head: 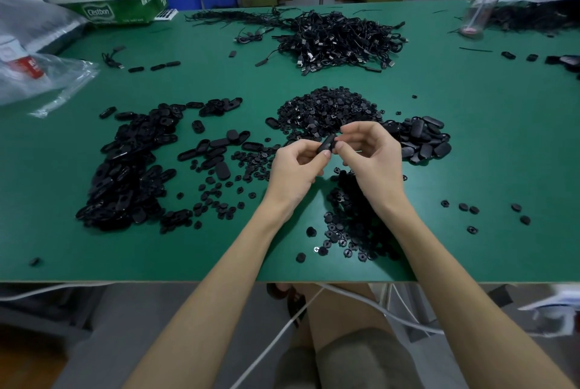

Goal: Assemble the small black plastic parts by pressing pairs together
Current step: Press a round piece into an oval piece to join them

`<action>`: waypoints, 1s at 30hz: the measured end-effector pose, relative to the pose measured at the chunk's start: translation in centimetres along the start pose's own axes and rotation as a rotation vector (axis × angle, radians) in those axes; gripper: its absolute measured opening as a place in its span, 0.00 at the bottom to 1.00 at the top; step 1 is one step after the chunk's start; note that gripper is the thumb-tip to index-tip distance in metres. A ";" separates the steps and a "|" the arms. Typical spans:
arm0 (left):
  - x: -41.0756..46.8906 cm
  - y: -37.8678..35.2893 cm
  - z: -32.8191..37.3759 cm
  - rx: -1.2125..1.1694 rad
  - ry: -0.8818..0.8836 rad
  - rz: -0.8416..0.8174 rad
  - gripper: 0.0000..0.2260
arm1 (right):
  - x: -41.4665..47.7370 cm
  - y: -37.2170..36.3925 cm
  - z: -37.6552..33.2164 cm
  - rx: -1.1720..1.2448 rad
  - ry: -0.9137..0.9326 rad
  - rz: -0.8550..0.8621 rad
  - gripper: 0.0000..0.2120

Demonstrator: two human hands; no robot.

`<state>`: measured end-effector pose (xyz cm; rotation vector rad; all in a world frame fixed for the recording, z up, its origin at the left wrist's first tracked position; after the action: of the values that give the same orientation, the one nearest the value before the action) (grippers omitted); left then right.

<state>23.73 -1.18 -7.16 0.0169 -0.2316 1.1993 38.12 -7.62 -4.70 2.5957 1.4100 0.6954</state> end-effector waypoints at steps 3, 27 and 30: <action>0.0 -0.1 0.0 0.014 0.005 -0.015 0.03 | -0.1 0.0 -0.1 -0.030 0.020 0.001 0.10; -0.4 -0.7 0.6 -0.090 0.040 -0.081 0.05 | -0.6 -0.1 -1.4 -0.218 0.164 0.017 0.11; -0.5 -0.7 0.6 -0.091 0.036 -0.073 0.05 | -0.5 0.0 -1.4 -0.207 0.152 0.023 0.10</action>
<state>24.14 -1.98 -6.54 -0.0754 -0.2518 1.1140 37.29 -8.18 -3.65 2.4468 1.2706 1.0032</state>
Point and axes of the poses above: each hand's wrist, its own x-axis towards the middle knuckle, its own y-axis out of the back of the hand, z = x × y, the point moved 6 cm from there along x, towards the middle knuckle, and after that the axes turned 14 degrees about -x, right-handed, at the moved point
